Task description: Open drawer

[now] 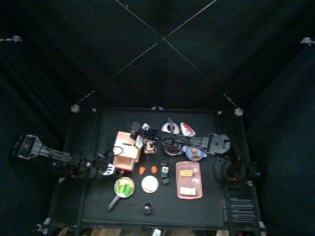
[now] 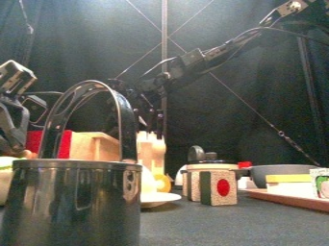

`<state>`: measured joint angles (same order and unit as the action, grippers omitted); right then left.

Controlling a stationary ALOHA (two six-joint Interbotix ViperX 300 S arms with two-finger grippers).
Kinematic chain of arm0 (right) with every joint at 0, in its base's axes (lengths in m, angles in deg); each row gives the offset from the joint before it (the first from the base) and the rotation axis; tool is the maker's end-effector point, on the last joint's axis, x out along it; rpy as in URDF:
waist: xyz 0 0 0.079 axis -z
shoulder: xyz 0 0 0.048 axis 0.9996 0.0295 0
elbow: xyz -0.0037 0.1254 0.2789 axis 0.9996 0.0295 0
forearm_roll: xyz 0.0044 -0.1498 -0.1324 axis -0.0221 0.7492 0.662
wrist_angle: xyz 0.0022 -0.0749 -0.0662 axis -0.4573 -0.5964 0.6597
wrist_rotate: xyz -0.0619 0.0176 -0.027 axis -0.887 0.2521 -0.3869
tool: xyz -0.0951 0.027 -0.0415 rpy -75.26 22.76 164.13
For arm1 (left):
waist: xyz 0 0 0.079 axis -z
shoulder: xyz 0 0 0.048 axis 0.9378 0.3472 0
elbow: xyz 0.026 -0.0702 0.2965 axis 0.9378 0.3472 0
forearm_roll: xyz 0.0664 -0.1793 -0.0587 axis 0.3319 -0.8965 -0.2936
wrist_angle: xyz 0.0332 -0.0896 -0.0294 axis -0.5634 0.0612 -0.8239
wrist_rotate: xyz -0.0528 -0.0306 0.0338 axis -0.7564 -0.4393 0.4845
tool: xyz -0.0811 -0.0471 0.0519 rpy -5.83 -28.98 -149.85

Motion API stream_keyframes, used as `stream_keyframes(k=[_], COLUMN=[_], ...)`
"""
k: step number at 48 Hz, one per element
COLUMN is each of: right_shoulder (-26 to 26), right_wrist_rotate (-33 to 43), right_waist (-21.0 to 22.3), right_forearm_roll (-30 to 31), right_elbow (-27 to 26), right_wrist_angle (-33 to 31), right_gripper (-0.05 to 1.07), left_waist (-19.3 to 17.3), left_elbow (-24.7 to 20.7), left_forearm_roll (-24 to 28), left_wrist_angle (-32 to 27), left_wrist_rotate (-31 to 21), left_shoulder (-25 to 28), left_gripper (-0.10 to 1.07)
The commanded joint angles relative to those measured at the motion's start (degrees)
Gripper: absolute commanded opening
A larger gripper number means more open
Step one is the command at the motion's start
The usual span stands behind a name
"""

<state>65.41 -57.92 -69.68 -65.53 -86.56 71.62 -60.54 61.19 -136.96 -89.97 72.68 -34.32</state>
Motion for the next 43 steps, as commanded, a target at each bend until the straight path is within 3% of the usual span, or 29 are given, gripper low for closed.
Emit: stream_keyframes(k=[1,22,31,37,43], right_shoulder=[-0.62,-0.53,-0.53,-0.53,-0.53], right_wrist_rotate=[-0.18,-0.09,-0.09,-0.09,-0.09], right_waist=[0.18,0.18,0.09,0.00,0.00], right_forearm_roll=[0.00,0.09,0.00,0.00,0.26], right_elbow=[-0.26,0.00,-0.35,-0.35,-0.26], right_wrist_angle=[-0.70,-0.70,-0.70,-0.70,-0.70], right_gripper=[0.05,0.05,0.05,0.05,0.05], left_waist=[1.32,3.60,7.21,7.47,7.47], left_elbow=[-0.53,-0.97,-1.58,-1.41,-0.62], left_forearm_roll=[0.97,6.68,4.75,4.04,3.69], left_wrist_angle=[0.62,5.01,5.36,6.15,10.63], left_wrist_rotate=[0.18,0.09,0.09,0.18,0.18], left_shoulder=[0.09,0.09,0.00,-0.35,-0.26], left_gripper=[0.56,0.59,0.72,0.81,0.84])
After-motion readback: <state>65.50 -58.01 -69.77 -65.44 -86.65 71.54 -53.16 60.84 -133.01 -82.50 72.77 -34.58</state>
